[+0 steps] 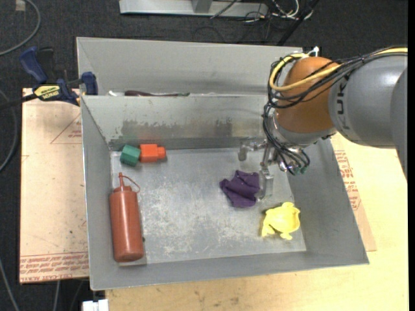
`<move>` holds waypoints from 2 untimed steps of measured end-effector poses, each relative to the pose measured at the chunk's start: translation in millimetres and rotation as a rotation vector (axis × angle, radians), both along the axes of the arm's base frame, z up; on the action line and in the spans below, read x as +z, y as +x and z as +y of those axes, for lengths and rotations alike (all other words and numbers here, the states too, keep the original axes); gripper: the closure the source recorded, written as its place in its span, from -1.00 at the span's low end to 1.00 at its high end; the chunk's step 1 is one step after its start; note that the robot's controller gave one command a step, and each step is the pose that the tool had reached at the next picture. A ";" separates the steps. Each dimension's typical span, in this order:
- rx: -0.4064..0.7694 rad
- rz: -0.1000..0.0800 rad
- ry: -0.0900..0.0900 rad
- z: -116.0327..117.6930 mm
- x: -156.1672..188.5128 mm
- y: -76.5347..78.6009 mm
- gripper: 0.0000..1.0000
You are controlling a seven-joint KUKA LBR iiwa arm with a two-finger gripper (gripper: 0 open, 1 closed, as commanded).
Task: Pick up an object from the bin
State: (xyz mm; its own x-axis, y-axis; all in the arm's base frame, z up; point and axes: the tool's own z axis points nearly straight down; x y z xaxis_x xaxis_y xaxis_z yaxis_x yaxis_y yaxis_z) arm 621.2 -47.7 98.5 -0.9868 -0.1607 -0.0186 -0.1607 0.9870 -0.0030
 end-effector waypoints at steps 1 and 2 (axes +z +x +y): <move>-0.130 0.014 0.003 39.0 -27.4 -4.5 -1.00; 0.437 -0.006 -0.007 42.9 -26.9 -17.3 1.00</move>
Offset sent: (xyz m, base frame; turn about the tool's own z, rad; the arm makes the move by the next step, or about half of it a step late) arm -0.0190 0.0418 -0.0285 -0.4400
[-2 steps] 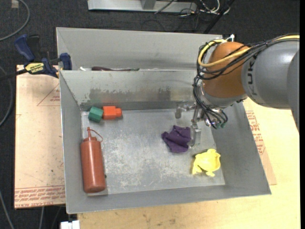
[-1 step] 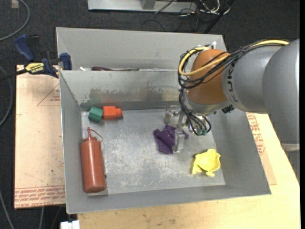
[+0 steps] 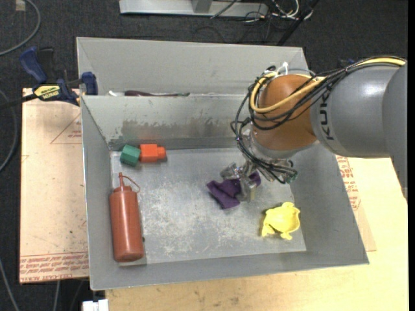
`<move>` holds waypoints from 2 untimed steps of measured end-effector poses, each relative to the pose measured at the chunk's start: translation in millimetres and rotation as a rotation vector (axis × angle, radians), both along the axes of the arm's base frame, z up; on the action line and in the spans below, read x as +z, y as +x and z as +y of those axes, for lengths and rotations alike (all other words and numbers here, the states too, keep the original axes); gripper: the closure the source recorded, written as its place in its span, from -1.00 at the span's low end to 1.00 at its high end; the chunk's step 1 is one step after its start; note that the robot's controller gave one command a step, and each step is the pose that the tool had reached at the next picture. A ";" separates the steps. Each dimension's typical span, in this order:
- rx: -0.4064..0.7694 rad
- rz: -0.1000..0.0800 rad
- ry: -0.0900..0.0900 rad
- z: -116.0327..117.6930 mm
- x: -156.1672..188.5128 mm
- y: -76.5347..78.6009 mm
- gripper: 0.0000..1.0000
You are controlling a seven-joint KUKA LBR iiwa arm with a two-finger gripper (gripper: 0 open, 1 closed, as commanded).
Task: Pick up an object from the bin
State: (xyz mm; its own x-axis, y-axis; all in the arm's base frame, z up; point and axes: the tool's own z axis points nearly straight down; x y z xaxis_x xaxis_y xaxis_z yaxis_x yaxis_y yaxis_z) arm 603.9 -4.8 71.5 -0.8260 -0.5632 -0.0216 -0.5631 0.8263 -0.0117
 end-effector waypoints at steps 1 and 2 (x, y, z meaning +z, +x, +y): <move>0.000 0.000 0.000 0.0 0.0 0.0 1.00; 0.016 -0.001 0.001 -10.2 193.5 2.6 1.00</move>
Offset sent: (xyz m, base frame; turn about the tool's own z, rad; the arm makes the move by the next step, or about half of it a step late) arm 0.0025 -0.0123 0.2245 -0.0209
